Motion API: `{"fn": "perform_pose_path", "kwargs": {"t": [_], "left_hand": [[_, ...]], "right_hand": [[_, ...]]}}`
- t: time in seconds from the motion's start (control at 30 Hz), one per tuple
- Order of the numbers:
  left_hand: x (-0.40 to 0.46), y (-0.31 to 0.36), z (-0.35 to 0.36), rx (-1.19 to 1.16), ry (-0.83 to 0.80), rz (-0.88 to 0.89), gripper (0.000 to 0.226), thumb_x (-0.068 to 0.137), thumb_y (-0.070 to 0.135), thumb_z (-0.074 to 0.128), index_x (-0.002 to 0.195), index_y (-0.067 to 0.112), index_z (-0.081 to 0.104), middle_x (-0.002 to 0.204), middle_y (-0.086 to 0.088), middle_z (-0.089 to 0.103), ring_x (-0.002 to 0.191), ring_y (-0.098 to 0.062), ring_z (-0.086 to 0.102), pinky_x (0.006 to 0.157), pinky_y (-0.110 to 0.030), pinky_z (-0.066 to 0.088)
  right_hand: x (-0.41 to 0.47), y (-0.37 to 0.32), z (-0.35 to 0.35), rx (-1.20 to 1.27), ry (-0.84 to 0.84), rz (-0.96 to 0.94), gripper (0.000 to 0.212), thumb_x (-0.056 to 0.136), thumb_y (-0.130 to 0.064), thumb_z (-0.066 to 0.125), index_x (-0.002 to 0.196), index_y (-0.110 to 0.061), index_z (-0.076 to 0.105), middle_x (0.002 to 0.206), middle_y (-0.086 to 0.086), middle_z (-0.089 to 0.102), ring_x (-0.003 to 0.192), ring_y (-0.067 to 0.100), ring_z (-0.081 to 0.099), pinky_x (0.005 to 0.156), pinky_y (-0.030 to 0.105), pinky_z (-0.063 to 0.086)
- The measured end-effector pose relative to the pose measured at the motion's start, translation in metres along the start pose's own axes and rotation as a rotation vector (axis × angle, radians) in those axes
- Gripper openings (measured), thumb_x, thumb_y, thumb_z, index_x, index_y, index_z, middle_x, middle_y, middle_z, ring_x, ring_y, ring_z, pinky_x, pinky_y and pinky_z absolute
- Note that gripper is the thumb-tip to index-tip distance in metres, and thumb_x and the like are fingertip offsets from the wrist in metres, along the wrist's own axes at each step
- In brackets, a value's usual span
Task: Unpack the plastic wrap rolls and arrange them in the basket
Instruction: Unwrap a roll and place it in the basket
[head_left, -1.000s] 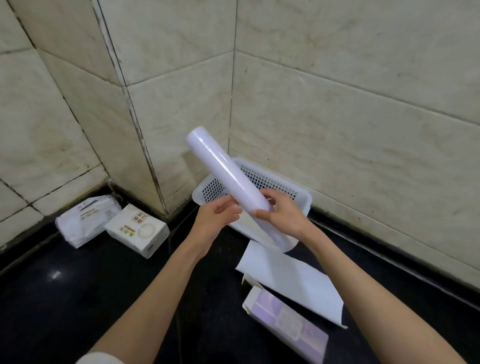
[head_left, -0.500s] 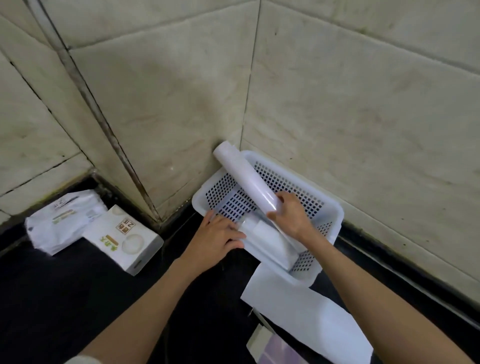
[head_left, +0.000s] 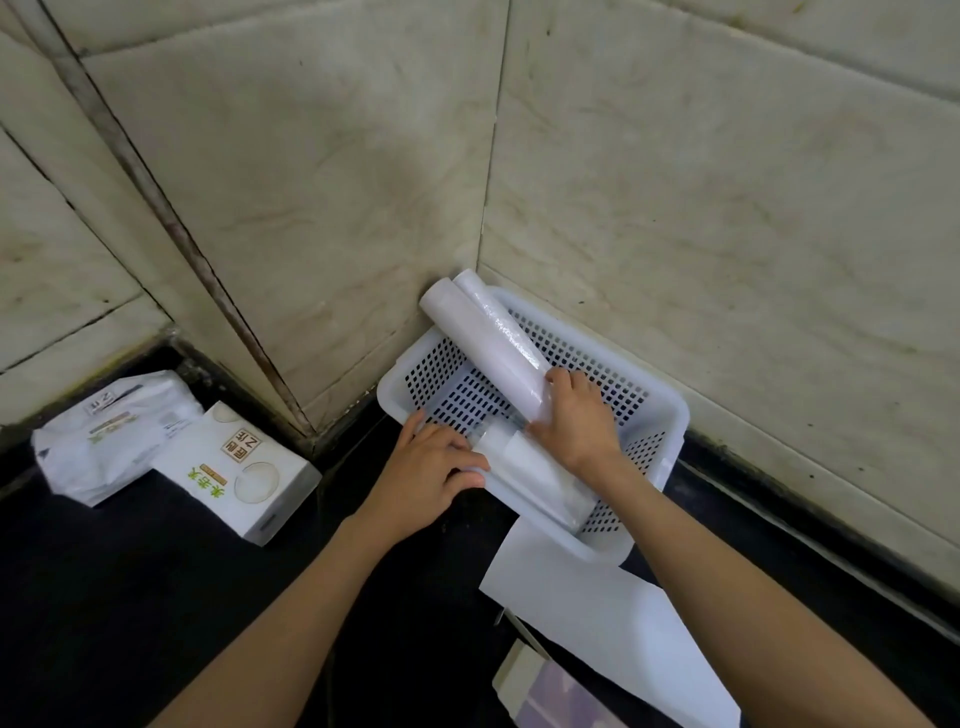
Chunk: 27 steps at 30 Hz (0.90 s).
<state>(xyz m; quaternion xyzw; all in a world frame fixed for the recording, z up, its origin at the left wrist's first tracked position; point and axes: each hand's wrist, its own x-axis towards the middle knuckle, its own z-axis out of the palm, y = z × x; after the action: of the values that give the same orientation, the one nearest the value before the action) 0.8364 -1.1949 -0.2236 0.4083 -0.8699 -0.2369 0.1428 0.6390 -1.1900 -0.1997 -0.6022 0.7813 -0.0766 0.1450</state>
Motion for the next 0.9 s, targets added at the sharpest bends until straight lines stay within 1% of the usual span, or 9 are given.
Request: {"fn": "perform_pose_path", "kwargs": {"t": [0.1,0.17,0.27,0.37,0.43,0.6,0.77,0.9], "left_hand": [[-0.001,-0.003,0.002,-0.019,0.008,0.001,0.025,0.088,0.035,0.054,0.105,0.024,0.069,0.1,-0.002,0.056,0.107,-0.015,0.048,0.115,-0.031,-0.007],[-0.001,-0.004,0.002,-0.029,0.017,0.001,0.023,0.087,0.034,0.055,0.103,0.025,0.07,0.099,-0.002,0.056,0.107,-0.015,0.048,0.115,-0.031,-0.007],[0.0,-0.004,0.004,-0.032,0.02,0.003,0.022,0.087,0.034,0.056,0.102,0.026,0.069,0.099,-0.001,0.056,0.107,-0.014,0.048,0.115,-0.03,-0.008],[0.0,-0.004,0.004,-0.036,0.023,0.004,0.022,0.087,0.034,0.056,0.103,0.025,0.069,0.099,-0.001,0.056,0.107,-0.015,0.048,0.115,-0.031,-0.007],[0.0,-0.005,0.004,-0.039,0.022,0.003,0.022,0.086,0.034,0.056,0.103,0.025,0.069,0.099,-0.001,0.056,0.107,-0.015,0.047,0.115,-0.03,-0.007],[0.0,-0.005,0.004,-0.059,0.019,-0.001,0.022,0.086,0.034,0.057,0.103,0.026,0.069,0.099,0.001,0.055,0.108,-0.014,0.046,0.114,-0.028,-0.009],[0.0,-0.007,0.005,-0.056,0.021,0.002,0.024,0.086,0.034,0.057,0.104,0.025,0.069,0.1,-0.001,0.056,0.108,-0.015,0.046,0.114,-0.029,-0.008],[0.002,-0.006,0.003,-0.08,-0.01,-0.032,0.026,0.086,0.035,0.057,0.108,0.025,0.067,0.104,-0.002,0.056,0.11,-0.014,0.046,0.113,-0.026,-0.012]], "right_hand": [[-0.004,0.002,0.004,0.008,-0.051,-0.028,0.067,0.078,-0.035,0.069,0.132,-0.012,0.036,0.129,0.013,0.047,0.114,0.029,0.047,0.093,0.041,0.044],[-0.006,0.007,0.004,-0.003,-0.023,-0.033,0.063,0.08,-0.035,0.067,0.131,-0.011,0.04,0.127,0.014,0.047,0.112,0.03,0.048,0.091,0.041,0.046],[-0.003,0.015,-0.001,-0.051,0.015,0.001,0.057,0.08,-0.039,0.064,0.127,-0.011,0.047,0.124,0.014,0.047,0.11,0.03,0.047,0.092,0.044,0.046],[0.004,0.016,-0.005,-0.002,0.007,0.065,0.055,0.08,-0.033,0.066,0.127,-0.012,0.046,0.123,0.014,0.048,0.109,0.029,0.048,0.092,0.041,0.045],[0.003,0.014,-0.001,0.028,0.031,0.072,0.056,0.081,-0.028,0.067,0.129,-0.011,0.043,0.123,0.014,0.049,0.109,0.029,0.048,0.093,0.041,0.044],[-0.006,0.014,0.009,-0.039,0.133,0.05,0.05,0.085,-0.026,0.062,0.128,-0.009,0.044,0.121,0.014,0.051,0.113,0.031,0.045,0.097,0.043,0.038],[-0.011,0.013,0.01,-0.048,0.168,0.036,0.038,0.089,-0.02,0.057,0.124,-0.007,0.048,0.118,0.017,0.056,0.11,0.033,0.05,0.089,0.042,0.046],[-0.011,0.01,0.005,-0.045,0.117,0.051,0.035,0.089,-0.016,0.054,0.122,-0.007,0.048,0.119,0.016,0.055,0.109,0.031,0.051,0.087,0.041,0.048]]}}
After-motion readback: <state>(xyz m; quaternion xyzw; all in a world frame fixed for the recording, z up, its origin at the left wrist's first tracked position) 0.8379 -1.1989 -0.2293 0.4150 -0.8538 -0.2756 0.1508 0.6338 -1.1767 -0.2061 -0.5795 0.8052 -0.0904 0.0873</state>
